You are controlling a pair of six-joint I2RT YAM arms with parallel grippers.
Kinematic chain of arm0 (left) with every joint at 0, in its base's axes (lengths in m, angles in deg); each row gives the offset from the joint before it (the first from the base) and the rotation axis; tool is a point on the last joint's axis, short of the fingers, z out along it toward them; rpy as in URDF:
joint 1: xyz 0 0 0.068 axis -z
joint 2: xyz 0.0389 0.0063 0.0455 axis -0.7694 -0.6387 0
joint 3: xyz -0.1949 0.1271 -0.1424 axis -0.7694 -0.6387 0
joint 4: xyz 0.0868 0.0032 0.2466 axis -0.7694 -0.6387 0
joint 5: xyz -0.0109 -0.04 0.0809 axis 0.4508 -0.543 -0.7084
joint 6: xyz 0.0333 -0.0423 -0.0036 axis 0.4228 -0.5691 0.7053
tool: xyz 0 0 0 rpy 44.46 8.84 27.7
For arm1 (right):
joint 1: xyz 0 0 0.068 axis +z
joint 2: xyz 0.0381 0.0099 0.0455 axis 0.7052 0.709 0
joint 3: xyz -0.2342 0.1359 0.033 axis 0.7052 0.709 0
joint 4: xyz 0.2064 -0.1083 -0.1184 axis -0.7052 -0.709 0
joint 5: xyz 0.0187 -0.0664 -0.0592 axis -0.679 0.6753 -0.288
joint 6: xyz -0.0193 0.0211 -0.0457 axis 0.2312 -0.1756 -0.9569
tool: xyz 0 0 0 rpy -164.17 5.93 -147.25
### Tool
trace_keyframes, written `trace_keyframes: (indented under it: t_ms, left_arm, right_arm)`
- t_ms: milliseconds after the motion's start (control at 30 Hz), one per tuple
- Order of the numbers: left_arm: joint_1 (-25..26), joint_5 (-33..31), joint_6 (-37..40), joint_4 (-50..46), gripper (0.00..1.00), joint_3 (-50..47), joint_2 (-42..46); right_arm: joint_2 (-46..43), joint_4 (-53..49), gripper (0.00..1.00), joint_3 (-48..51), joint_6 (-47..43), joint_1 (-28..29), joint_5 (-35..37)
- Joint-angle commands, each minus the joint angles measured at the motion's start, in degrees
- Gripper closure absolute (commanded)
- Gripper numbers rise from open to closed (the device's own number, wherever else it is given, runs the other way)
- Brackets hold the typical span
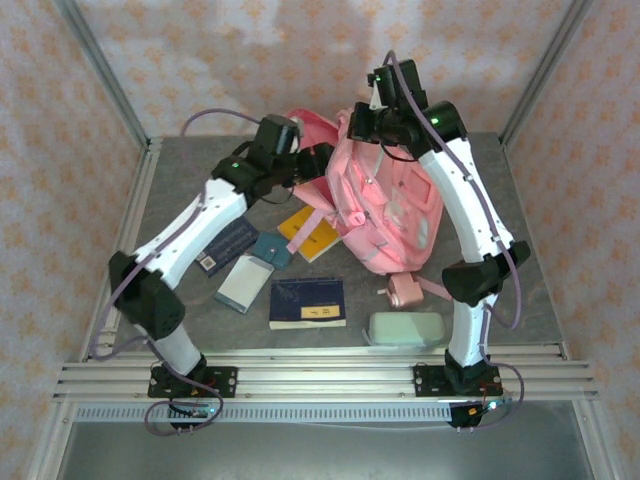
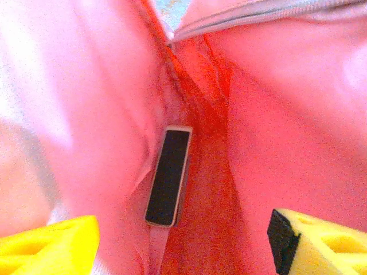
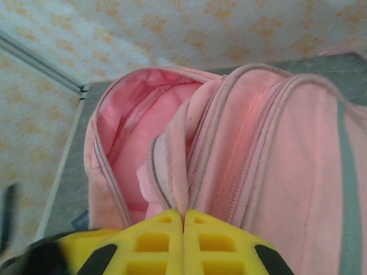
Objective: Pack books, pencil case, and school supplies into a backpack
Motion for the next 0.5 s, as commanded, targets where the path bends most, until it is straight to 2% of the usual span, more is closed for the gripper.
trace_keyframes:
  t_ms: [0, 67, 233, 333, 467]
  left_arm:
    - [0.4, -2.3, 2.1, -3.8, 0.22, -4.0, 8.3]
    - [0.7, -1.2, 2.3, -4.3, 0.22, -6.4, 9.9]
    - [2.6, -4.1, 4.4, -8.3, 0.22, -11.1, 14.8]
    - [4.1, -5.2, 6.7, -11.7, 0.22, -12.0, 16.1]
    - [8.9, -8.8, 12.3, -17.6, 0.22, -11.1, 15.0]
  right_arm:
    - [0.3, -0.7, 1.00, -0.7, -1.2, -3.3, 14.9]
    - [1.4, 0.1, 1.00, -1.5, -1.7, -3.3, 14.4]
    - [6.5, 0.8, 1.00, -7.2, -2.8, -3.3, 12.2]
    - [8.8, 0.5, 1.00, -9.4, -4.6, -2.6, 13.3]
    - [10.8, -0.9, 1.00, -8.9, -5.4, -0.9, 14.9]
